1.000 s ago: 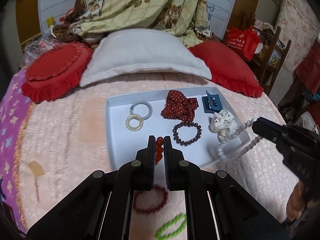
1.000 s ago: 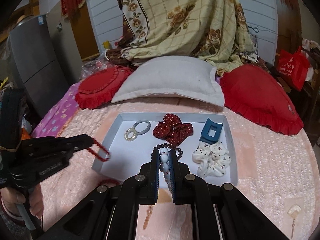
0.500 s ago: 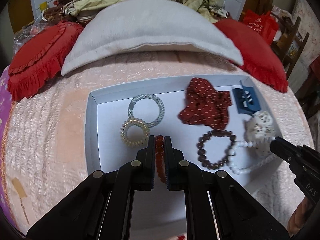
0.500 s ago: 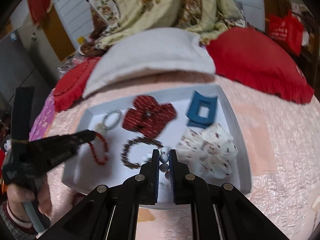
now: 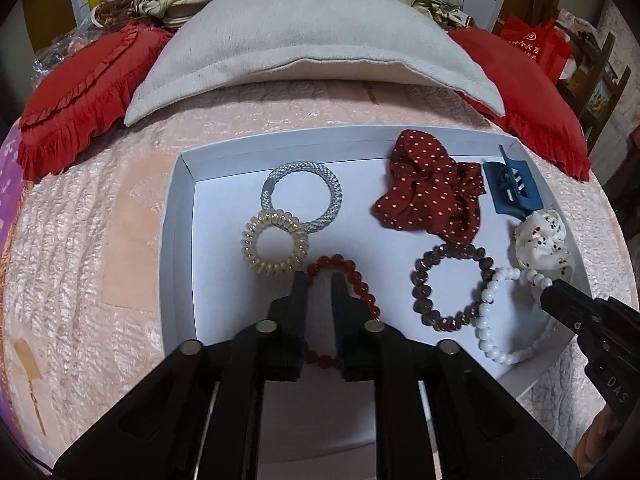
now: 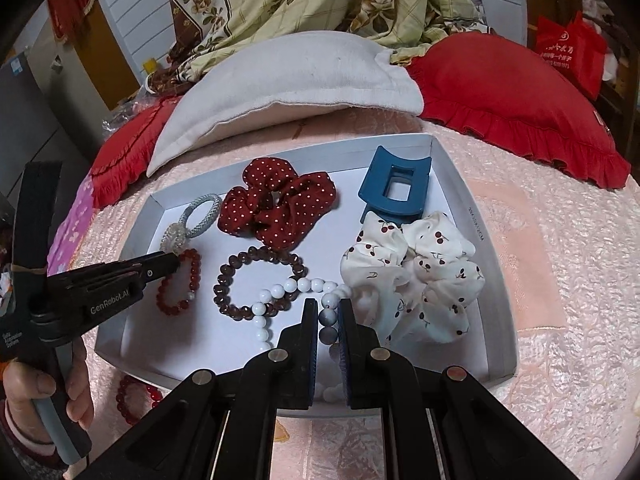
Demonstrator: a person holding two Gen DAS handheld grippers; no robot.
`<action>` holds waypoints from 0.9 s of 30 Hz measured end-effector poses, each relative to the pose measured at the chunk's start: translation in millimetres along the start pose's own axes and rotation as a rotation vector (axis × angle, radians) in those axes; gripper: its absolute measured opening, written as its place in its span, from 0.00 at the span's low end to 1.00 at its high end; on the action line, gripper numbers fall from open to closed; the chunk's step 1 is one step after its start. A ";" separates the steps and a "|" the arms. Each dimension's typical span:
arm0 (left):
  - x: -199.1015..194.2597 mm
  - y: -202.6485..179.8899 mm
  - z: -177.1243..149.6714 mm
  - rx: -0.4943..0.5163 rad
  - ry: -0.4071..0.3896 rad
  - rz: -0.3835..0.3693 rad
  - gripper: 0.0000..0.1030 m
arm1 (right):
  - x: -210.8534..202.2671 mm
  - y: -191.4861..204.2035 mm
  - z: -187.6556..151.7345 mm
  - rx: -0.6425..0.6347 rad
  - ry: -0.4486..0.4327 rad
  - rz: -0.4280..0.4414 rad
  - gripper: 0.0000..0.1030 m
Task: Organize jewelry
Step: 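Carry red strand and white bracelet into the box while both tools open, then move both tools back toward the red and green bead bracelets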
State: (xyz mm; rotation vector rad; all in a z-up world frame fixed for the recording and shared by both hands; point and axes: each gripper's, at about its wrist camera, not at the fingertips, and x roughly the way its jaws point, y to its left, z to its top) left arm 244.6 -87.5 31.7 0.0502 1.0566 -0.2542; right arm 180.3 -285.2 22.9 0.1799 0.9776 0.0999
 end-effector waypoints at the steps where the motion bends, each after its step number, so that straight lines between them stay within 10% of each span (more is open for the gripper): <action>1: -4.1 -1.5 -1.9 0.005 -0.009 0.000 0.21 | -1.2 0.5 -0.1 -0.001 -0.005 -0.002 0.27; 3: -13.8 -4.5 -4.7 0.018 -0.031 0.006 0.29 | -8.4 1.0 -1.4 0.000 -0.039 -0.010 0.42; 27: -177.3 -31.5 -109.1 0.040 -0.269 0.146 0.41 | -113.7 16.2 -73.5 0.008 -0.154 -0.034 0.43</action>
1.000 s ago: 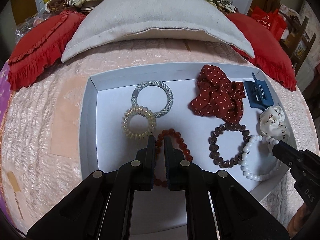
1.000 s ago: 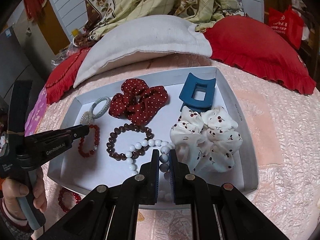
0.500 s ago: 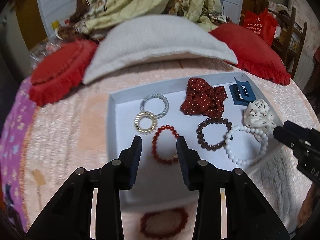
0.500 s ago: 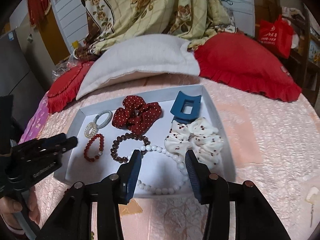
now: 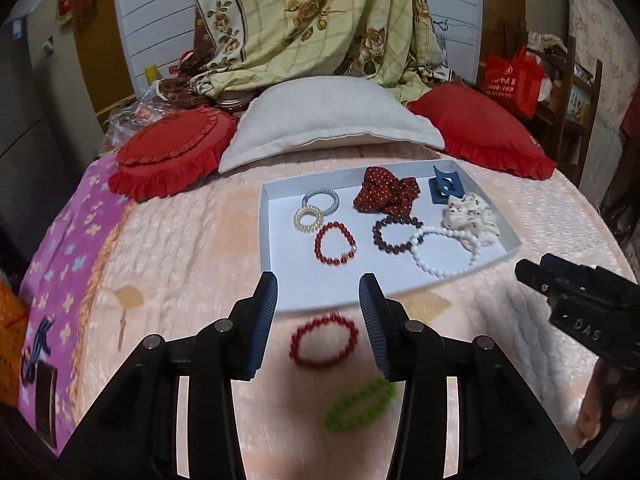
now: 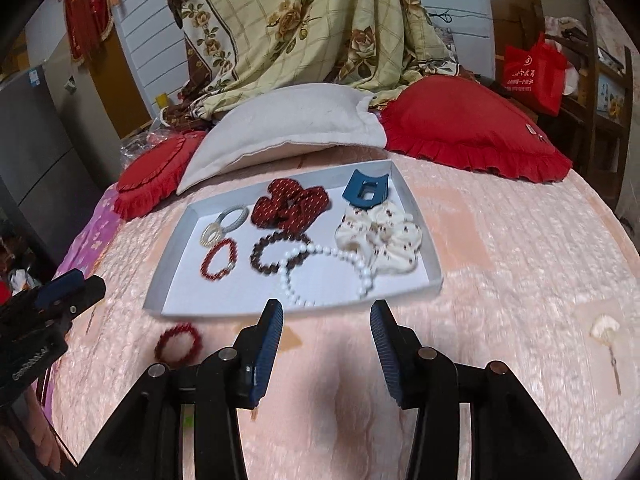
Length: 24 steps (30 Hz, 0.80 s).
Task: Organize jewelry
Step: 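Move both tools back toward the red and green bead bracelets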
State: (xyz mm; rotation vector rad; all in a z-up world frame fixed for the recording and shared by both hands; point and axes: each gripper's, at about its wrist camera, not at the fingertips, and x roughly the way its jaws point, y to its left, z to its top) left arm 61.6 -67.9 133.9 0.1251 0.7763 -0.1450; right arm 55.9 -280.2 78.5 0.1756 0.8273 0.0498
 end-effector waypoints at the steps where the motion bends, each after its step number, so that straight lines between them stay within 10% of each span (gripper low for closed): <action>1: -6.1 -0.5 -4.8 -0.004 -0.001 0.004 0.41 | -3.9 1.2 -4.0 -0.004 -0.002 -0.001 0.43; 24: -68.0 14.0 -63.6 -0.030 -0.015 0.055 0.41 | -46.3 25.1 -60.4 -0.030 0.016 0.002 0.43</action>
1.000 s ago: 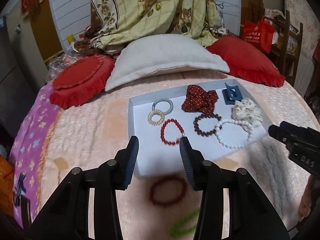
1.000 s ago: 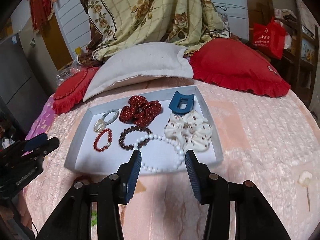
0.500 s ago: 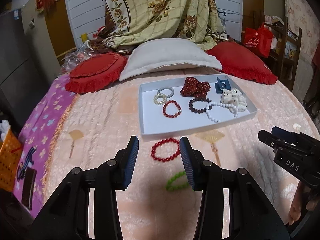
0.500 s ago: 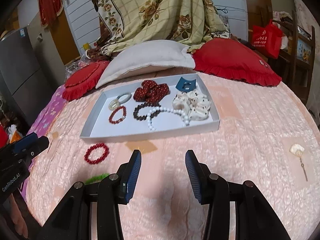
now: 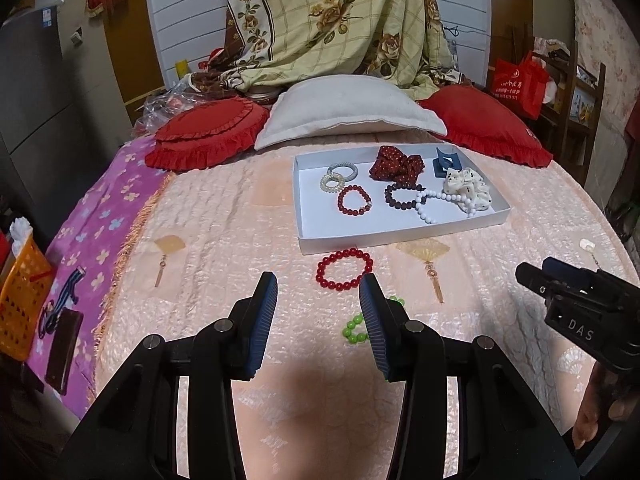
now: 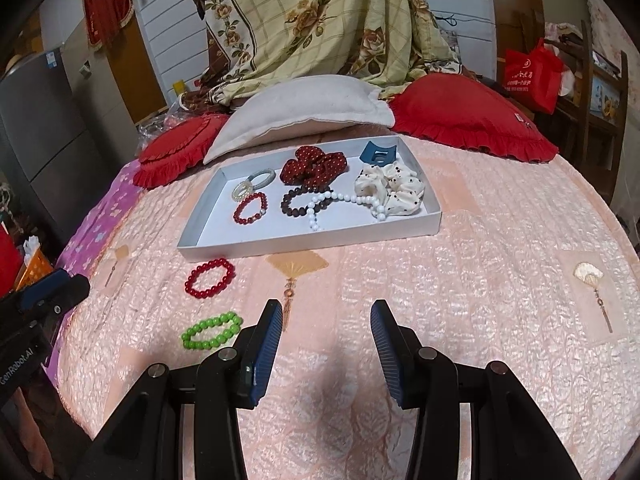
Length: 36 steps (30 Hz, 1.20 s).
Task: Organize jewelry
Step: 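Move both tools back toward the red and green bead bracelets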
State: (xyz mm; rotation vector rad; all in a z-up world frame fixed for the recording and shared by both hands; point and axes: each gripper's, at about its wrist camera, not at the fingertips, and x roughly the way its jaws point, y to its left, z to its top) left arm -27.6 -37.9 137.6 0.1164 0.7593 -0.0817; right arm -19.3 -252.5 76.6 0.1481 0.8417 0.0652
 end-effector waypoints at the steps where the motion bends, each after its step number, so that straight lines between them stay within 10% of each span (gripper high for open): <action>1: -0.8 0.7 -0.5 -0.001 -0.002 0.000 0.41 | 0.0 1.4 -1.0 -0.003 0.002 0.000 0.43; 22: 62.4 96.5 -32.2 -0.224 0.150 0.071 0.41 | 57.8 61.5 -17.0 -0.123 0.137 0.100 0.43; 36: 117.9 85.2 -12.7 -0.244 0.196 -0.152 0.41 | 114.5 110.7 -26.9 -0.308 0.182 0.079 0.40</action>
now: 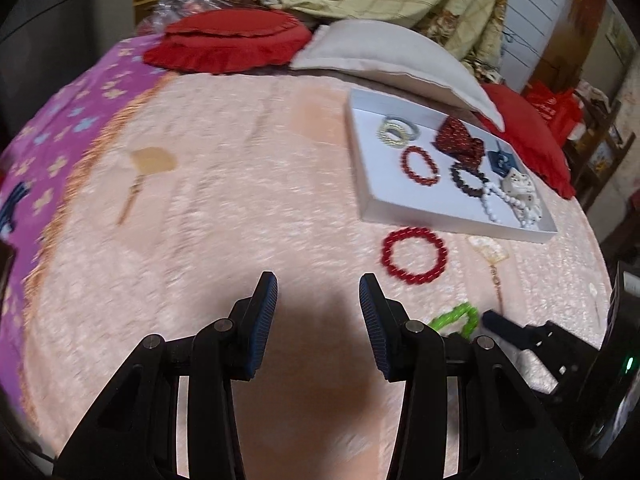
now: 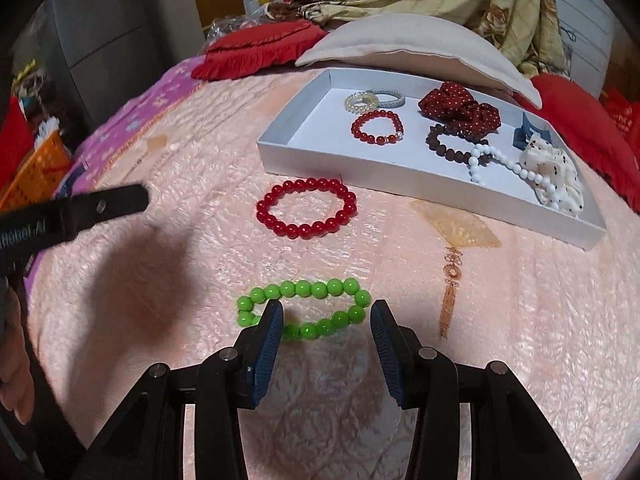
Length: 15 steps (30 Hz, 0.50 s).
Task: Organize jewelry
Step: 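Move both tools back toward the red and green bead bracelets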
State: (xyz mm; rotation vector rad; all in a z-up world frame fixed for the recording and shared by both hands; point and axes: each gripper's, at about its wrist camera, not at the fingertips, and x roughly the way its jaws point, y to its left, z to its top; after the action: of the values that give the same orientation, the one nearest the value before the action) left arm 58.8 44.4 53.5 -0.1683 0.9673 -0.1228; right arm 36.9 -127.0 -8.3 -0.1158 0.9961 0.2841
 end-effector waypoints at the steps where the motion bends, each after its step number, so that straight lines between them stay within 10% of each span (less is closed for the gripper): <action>1: 7.1 -4.9 3.5 0.006 0.010 -0.022 0.41 | 3.1 -0.6 0.3 -0.002 0.006 -0.007 0.36; 15: 76.4 -41.5 24.3 0.088 0.082 -0.090 0.41 | 6.6 -20.6 1.1 0.020 -0.017 -0.004 0.09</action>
State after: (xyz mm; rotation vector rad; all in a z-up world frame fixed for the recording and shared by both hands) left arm 120.7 -7.9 13.5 -0.1266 1.0347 -0.2558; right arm 47.1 -145.3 -13.9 -0.0973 0.9813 0.2712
